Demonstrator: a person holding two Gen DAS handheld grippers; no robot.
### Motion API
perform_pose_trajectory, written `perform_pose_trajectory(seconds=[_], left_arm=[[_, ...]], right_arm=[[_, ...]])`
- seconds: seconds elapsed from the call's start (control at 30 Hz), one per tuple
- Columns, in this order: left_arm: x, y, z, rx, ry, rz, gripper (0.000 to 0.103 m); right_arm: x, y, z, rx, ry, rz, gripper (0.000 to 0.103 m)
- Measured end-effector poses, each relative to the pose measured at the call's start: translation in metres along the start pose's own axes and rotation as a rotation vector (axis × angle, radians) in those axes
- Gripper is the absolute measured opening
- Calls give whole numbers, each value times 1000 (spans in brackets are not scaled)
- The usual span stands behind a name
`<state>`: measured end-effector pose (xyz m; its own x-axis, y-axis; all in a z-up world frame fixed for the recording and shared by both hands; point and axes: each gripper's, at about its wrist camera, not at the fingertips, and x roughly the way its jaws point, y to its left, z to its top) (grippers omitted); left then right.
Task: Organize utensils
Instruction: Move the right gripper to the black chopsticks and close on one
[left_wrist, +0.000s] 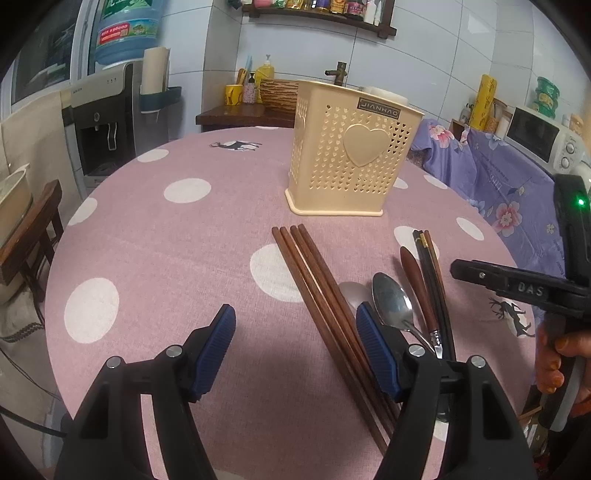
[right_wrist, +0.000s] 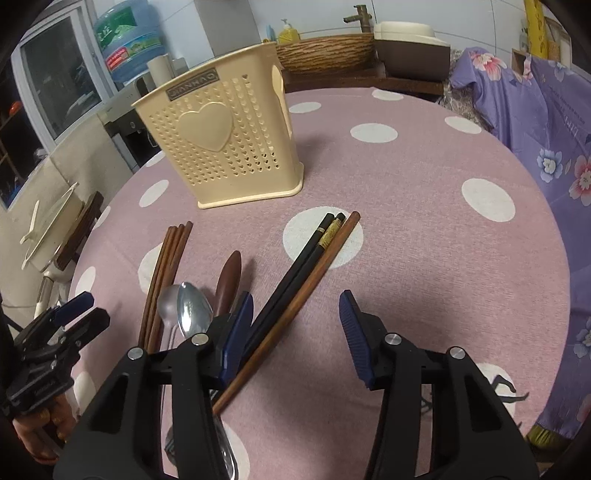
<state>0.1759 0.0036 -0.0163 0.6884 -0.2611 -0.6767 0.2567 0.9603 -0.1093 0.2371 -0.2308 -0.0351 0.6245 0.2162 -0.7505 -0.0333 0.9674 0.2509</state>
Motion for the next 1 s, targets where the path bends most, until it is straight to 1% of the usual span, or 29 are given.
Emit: perform_pose_trajectory(seconds=[0.07, 0.17, 0.3, 0.43, 0.57, 0.63, 0.77, 0.87, 0.9, 1.0], left_arm=[[0, 0, 0, 11, -1, 7, 67], [2, 3, 1, 0, 3, 14, 68], [6, 5, -1, 4, 13, 27, 69], [7, 3, -6, 26, 26, 32, 71], [6, 3, -10, 36, 36, 34, 74], [7, 4, -12, 29, 42, 34, 75], [11, 1, -14, 27, 51, 26, 75], [11, -3, -15, 31, 50, 21, 75], [11, -3, -15, 35, 48, 21, 75], [9, -3, -14, 39, 44, 33, 75]], right_arm=[[5, 1, 4, 7, 3, -19, 49], [15, 4, 5, 0, 17, -40, 49], [28, 11, 0, -39, 53, -72, 49], [30, 19, -8, -142, 78, -93, 49], [22, 11, -12, -228, 132, -67, 49], [19, 4, -12, -251, 150, -71, 42], [19, -7, -7, -186, 167, -36, 42], [24, 5, -6, -216, 165, -92, 40], [25, 8, -6, -219, 161, -107, 35], [33, 13, 3, -234, 146, -136, 30]])
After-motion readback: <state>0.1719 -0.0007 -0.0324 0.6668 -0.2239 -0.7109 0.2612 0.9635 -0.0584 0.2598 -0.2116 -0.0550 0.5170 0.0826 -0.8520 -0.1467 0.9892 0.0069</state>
